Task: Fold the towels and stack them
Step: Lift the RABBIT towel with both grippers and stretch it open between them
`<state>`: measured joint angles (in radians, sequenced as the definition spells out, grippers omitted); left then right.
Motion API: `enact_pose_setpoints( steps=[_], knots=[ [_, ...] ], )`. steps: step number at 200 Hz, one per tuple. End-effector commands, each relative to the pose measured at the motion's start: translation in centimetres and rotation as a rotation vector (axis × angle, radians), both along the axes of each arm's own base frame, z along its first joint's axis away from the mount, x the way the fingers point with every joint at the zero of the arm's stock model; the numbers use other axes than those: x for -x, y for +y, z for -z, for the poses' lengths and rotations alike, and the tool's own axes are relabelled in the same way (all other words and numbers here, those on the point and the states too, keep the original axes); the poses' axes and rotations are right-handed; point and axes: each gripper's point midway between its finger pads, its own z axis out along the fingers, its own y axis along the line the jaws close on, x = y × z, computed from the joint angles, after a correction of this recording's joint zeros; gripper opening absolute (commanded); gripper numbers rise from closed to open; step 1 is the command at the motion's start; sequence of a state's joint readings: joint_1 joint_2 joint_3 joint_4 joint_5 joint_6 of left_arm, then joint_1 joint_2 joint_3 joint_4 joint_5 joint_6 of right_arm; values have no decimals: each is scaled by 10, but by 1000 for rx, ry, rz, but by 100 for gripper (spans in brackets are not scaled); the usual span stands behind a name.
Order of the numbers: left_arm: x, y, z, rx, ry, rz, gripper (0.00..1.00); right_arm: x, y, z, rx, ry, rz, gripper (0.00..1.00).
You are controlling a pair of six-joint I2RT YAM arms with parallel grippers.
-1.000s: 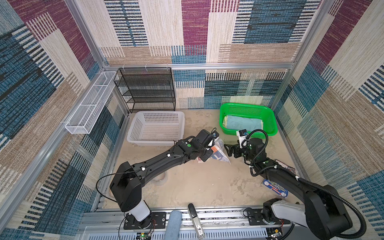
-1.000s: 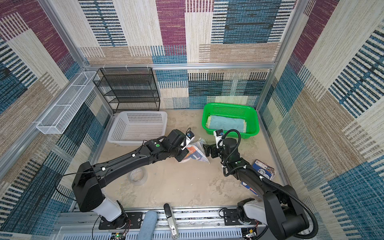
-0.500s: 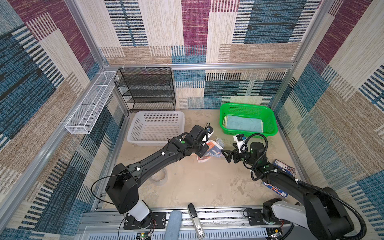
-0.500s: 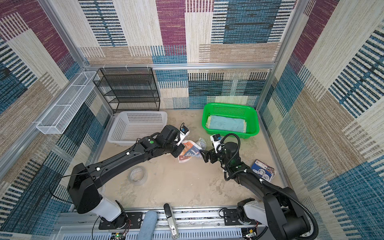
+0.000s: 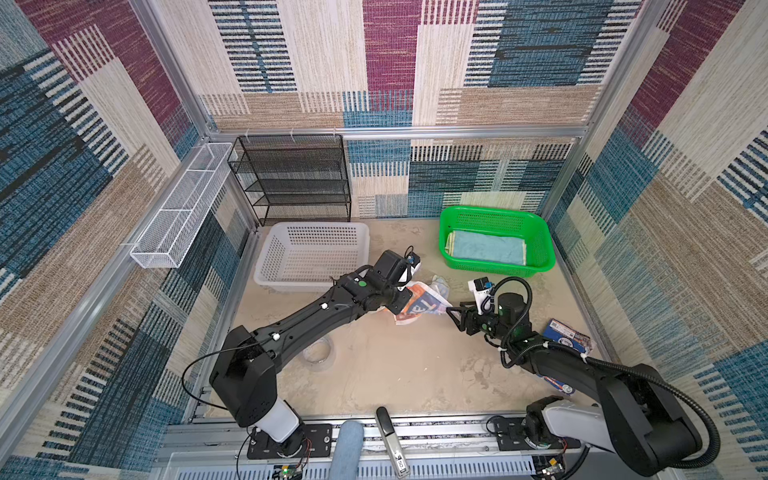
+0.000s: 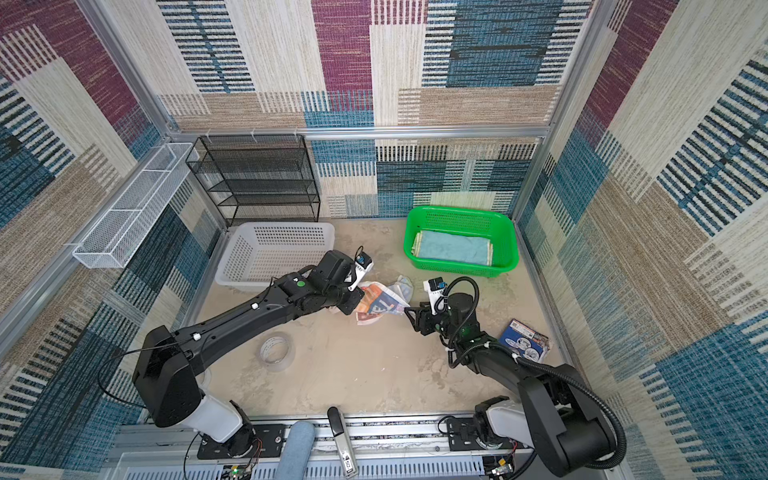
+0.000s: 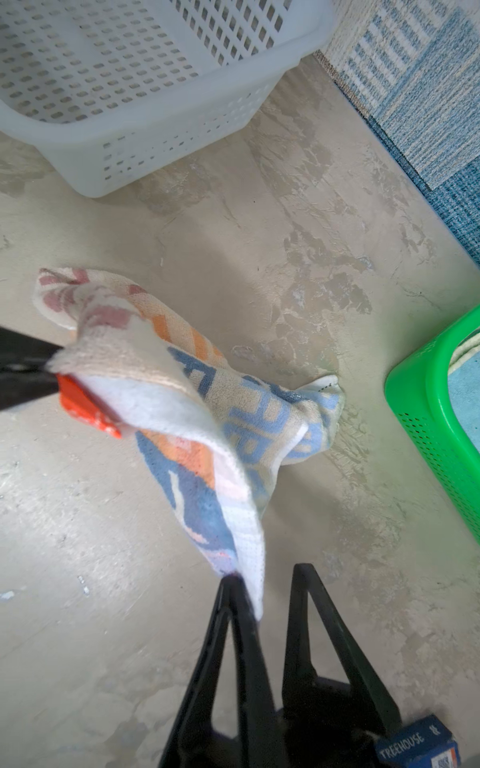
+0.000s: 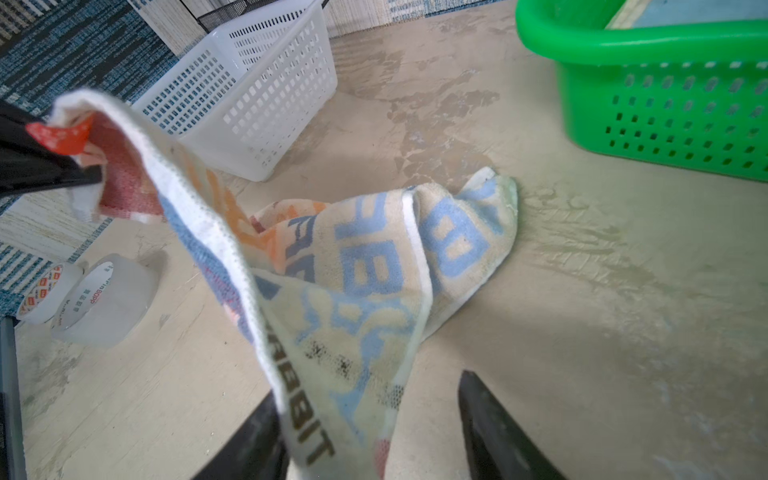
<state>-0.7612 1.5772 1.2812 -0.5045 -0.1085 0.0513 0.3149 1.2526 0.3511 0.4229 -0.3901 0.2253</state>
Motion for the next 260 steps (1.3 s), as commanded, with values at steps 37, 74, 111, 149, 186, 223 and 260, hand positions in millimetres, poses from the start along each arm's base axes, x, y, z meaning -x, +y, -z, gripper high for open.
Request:
enact_pose_setpoints(
  steps=[37, 74, 111, 149, 186, 223, 260],
  knots=[
    [-10, 11, -10, 22, -35, -70, 0, -30, 8, -34, -38, -74, 21, 0],
    [-30, 17, -51, 66, -86, -122, 0, -55, -11, -104, 28, -223, 144, 0],
    [-40, 13, -117, 116, -183, -94, 0, -63, -25, -184, 72, -368, 218, 0],
    [-33, 11, -182, 186, -268, -42, 0, -60, -29, -246, 116, -469, 218, 0],
    [-4, 17, -224, 275, -285, 19, 0, -26, -21, -303, 100, -572, 112, 0],
    [40, 31, -264, 405, -317, 85, 0, 26, -13, -356, 8, -653, -14, 0],
    [87, 43, -302, 541, -366, 188, 0, 82, -8, -399, -81, -792, -140, 0]
  ],
)
